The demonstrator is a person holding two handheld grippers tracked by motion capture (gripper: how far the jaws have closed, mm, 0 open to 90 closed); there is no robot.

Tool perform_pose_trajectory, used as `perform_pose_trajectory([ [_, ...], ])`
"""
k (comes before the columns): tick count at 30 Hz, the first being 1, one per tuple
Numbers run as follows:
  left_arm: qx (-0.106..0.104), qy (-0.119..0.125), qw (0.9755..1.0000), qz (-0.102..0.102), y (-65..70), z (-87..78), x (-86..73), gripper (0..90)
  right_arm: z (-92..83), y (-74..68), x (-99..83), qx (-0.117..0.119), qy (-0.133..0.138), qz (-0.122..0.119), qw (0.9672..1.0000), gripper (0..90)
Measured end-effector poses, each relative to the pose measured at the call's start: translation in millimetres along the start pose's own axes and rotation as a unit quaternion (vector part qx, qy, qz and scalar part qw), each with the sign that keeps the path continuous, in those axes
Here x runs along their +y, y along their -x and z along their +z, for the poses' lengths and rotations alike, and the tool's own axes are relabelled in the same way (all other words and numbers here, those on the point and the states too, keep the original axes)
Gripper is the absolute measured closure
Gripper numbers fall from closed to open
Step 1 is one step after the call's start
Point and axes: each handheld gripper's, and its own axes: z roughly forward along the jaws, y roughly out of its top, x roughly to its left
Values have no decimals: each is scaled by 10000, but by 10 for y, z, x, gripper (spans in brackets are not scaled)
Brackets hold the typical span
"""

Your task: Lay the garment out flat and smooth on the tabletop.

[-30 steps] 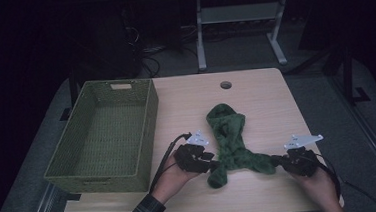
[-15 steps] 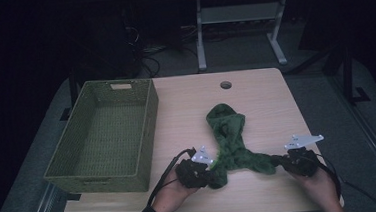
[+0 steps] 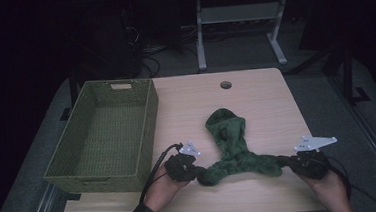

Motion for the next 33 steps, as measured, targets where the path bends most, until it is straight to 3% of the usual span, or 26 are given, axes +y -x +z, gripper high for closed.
perform_pose_trajectory([
  [3,219,-240,9995,26,-36,35,-39,878,103,-57,-30,145,-234,-67,9996,893],
  [5,224,-297,9993,39,-50,59,-65,869,161,-92,-54,246,-363,-48,9990,883],
  [7,255,-308,9992,67,-52,69,-75,853,174,-98,-59,261,-298,-85,9992,844],
  [8,285,-308,9991,92,-54,64,-73,843,160,-100,-50,274,-232,-36,9993,781],
  [11,323,-272,9991,96,-62,56,-73,820,97,-49,32,306,91,14,9995,684],
  [15,319,-271,9991,74,-76,69,-72,821,21,84,295,386,541,123,9977,679],
  [18,323,-215,9992,38,-75,82,-68,822,99,214,582,341,681,61,9971,680],
  [19,323,-251,9991,114,-85,77,-65,829,144,255,674,354,714,43,9968,680],
  [22,320,-292,9989,198,-97,81,-56,847,286,356,946,384,726,-36,9966,683],
  [24,310,-193,9993,75,-80,102,-58,854,396,409,1099,420,762,-48,9962,682],
  [26,314,-198,9993,87,-78,103,-59,857,518,446,1229,467,740,-83,9961,682],
  [32,351,-262,9989,165,-78,111,-55,859,821,526,1503,546,542,-159,9969,667],
  [33,359,-324,9985,242,-86,105,-53,859,858,533,1533,467,533,-191,9973,666],
])
